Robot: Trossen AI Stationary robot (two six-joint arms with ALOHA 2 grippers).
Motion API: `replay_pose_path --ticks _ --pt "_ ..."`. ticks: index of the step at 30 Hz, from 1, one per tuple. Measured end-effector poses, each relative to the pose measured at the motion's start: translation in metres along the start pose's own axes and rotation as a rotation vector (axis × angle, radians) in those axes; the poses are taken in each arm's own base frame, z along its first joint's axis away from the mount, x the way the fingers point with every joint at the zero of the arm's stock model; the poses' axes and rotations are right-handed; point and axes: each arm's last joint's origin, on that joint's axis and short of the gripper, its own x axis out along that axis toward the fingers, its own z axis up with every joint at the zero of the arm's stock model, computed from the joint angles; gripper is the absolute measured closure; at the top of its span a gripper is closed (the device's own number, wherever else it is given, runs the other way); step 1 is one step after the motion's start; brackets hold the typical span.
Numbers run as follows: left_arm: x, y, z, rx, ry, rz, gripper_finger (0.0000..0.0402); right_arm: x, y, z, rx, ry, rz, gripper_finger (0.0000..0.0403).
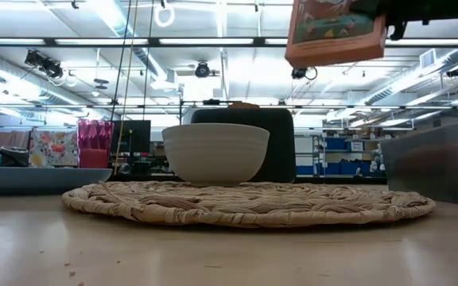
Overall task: Arrange a breakfast setting
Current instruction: Pour the cereal from the cereal box into the bowl
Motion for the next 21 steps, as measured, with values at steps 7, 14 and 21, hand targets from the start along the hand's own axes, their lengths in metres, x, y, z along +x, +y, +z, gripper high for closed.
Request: replay_pose_path --ticks 7,14,21 --pt "0.0 0.0 -0.001 0.008 0.008 0.001 0.0221 -0.001 -0.002 -0.001 -0.043 0.032 -0.052 0.0278" --pt "0.006 0.0 -0.023 0.003 0.075 0.001 0.0221 -0.005 -0.004 -0.031 -0.11 0.148 -0.136 0.0278" --pt "0.017 -0.002 -0.056 -0.014 0.147 0.006 0.0221 -0.016 -0.009 -0.073 -0.164 0.167 -0.27 0.0278"
